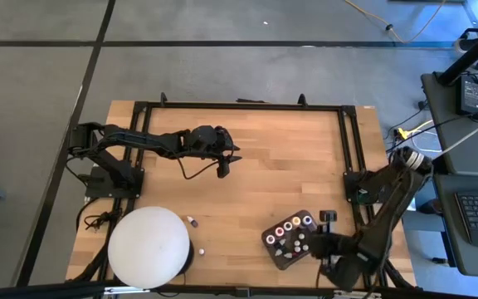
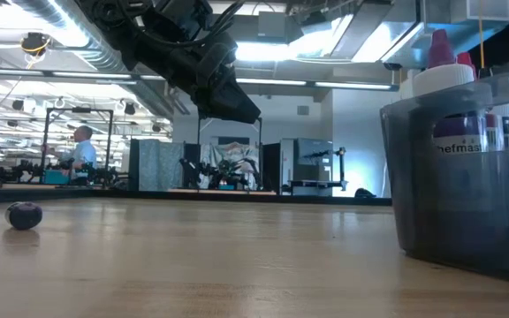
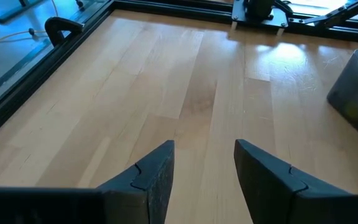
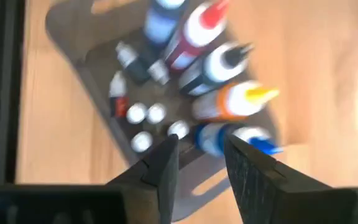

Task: Pick & Place food coloring
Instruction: Put the small red food coloring bottle into the bin

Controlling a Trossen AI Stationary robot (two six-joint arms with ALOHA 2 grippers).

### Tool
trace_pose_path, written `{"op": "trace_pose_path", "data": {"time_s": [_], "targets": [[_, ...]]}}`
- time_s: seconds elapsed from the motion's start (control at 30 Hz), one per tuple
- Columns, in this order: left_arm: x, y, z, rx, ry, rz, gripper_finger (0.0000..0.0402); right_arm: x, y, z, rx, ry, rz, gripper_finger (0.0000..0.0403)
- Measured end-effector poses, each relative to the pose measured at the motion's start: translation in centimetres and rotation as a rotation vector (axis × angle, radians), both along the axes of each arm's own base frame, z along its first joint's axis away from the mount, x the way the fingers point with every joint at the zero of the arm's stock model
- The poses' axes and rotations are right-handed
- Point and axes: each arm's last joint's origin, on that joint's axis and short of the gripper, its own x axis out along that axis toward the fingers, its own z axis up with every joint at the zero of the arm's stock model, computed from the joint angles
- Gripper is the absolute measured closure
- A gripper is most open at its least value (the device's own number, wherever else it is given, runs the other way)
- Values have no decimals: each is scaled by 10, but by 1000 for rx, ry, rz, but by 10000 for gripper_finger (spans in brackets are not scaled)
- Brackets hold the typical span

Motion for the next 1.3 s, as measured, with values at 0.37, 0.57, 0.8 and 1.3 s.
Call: {"op": "trace_pose_path", "data": {"time_s": [0.37,0.57,0.8,1.3], "targets": [[0,0,0,0,0,0,240,-54,-80,24,83,-210,64,281],[0,-1,0,-113,-19,41,238,-90,-140,46,159,-443,64,281],[-1,-10,-4,-172,22,-203,244,-112,-178,39,203,-604,40,281],[-16,-77,-27,109,314,-696,267,-116,-183,40,205,-669,120,281]]}}
